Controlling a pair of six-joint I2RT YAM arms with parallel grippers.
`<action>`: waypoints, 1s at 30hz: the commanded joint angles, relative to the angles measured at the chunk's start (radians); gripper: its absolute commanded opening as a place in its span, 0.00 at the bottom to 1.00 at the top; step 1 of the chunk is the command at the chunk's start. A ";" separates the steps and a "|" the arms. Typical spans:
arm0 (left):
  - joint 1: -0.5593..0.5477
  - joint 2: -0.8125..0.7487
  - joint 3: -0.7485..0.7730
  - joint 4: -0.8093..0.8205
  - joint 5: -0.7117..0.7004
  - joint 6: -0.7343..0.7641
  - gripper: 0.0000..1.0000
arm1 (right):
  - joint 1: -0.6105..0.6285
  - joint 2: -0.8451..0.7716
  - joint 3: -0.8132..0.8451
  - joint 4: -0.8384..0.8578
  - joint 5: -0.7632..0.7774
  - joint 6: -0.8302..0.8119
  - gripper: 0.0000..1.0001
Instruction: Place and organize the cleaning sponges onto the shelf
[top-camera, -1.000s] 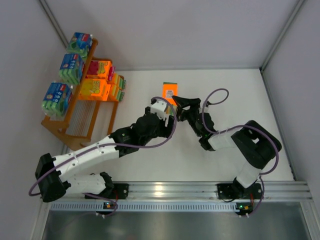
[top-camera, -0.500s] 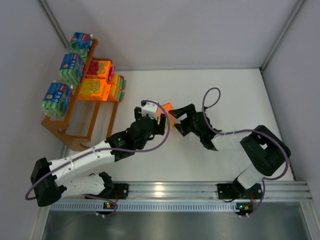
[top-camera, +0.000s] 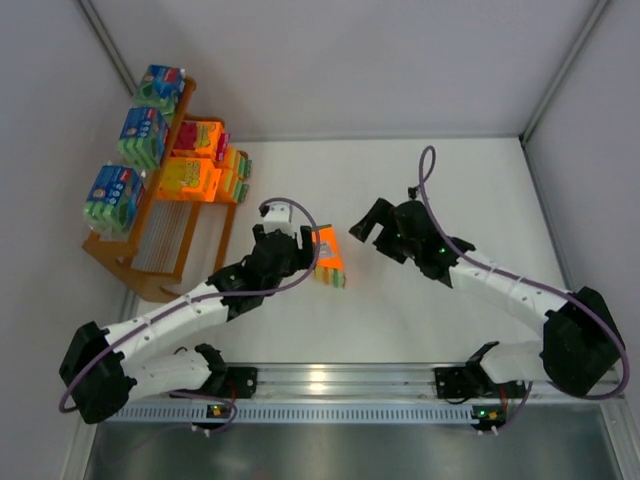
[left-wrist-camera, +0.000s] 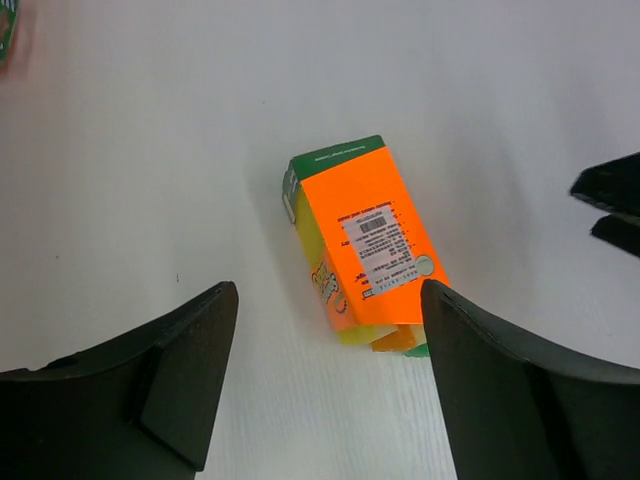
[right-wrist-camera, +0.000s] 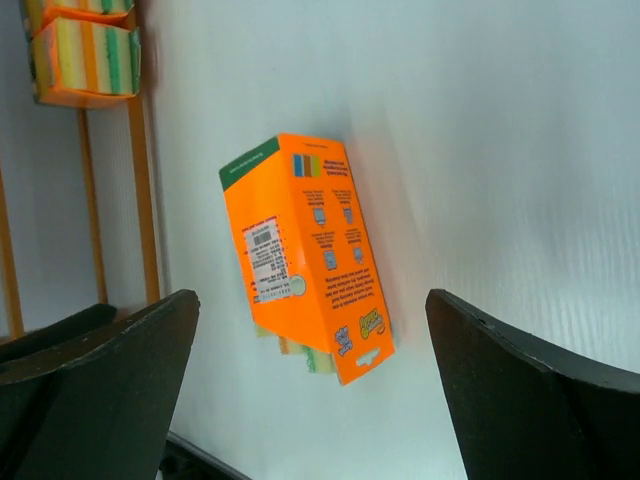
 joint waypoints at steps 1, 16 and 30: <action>0.075 -0.032 -0.060 0.008 0.143 -0.115 0.79 | -0.007 0.046 0.179 -0.156 0.014 -0.283 0.99; 0.267 -0.187 -0.273 -0.060 0.304 -0.263 0.73 | 0.174 0.499 0.617 -0.379 -0.023 -0.556 0.99; 0.304 -0.158 -0.284 -0.060 0.321 -0.198 0.74 | 0.263 0.658 0.754 -0.497 0.129 -0.601 1.00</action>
